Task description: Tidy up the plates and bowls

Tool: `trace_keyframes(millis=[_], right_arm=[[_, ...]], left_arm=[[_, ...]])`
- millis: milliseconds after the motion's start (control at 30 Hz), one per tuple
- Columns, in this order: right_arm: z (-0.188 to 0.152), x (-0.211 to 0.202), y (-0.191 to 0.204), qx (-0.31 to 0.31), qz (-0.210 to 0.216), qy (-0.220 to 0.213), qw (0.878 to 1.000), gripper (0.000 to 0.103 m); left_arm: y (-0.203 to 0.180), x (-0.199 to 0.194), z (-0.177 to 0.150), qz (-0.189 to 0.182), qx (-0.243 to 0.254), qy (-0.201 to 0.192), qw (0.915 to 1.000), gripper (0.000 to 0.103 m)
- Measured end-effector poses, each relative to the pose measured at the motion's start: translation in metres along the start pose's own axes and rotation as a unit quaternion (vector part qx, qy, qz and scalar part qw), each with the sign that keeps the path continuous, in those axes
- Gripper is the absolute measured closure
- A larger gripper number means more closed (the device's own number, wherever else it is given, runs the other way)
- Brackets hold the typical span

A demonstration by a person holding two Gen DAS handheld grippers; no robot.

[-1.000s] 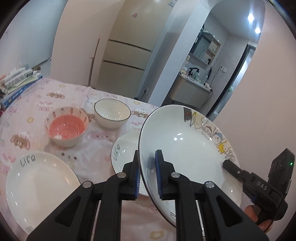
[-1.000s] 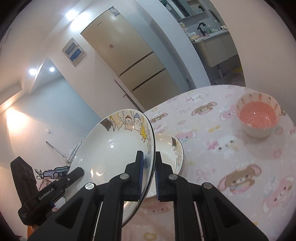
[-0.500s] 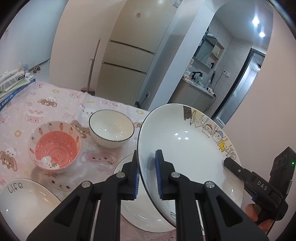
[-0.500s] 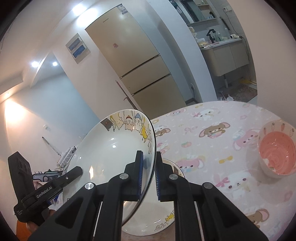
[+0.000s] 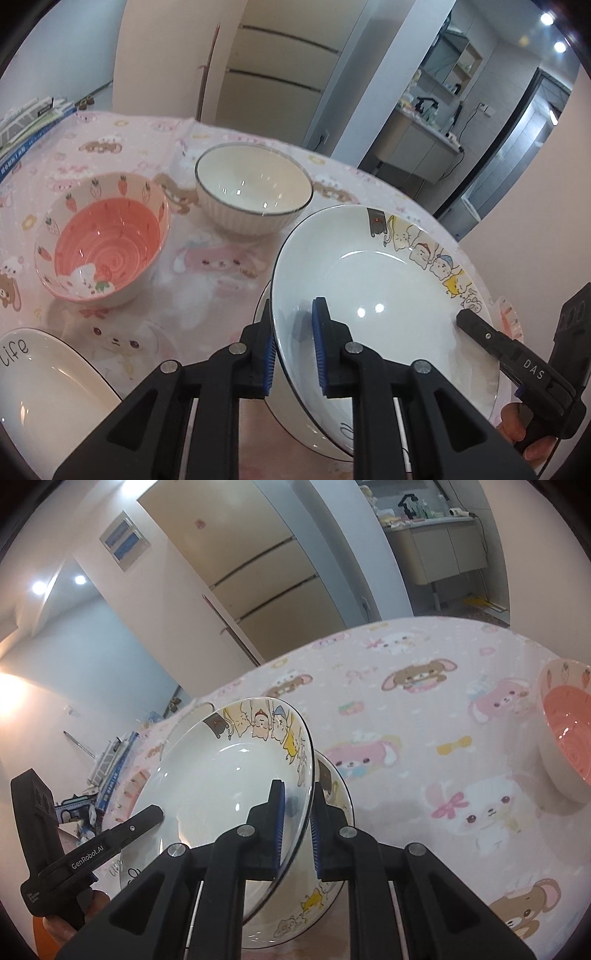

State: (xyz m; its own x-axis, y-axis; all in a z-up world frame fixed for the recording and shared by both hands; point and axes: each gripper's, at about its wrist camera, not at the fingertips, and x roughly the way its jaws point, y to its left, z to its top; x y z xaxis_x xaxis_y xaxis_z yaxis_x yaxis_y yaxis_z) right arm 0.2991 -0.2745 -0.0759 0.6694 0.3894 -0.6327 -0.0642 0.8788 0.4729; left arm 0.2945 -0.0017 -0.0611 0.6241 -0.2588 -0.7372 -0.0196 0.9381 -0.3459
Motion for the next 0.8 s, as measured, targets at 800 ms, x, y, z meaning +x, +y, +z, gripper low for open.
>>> trace_keyframes(millis=[800], right_arm=[[-0.006,0.023,-0.008,0.001,-0.043,0.055,0.998,0.087]], left_arm=[[-0.002,0.022,-0.011,0.02,0.011,0.063,0.9978,0.087]])
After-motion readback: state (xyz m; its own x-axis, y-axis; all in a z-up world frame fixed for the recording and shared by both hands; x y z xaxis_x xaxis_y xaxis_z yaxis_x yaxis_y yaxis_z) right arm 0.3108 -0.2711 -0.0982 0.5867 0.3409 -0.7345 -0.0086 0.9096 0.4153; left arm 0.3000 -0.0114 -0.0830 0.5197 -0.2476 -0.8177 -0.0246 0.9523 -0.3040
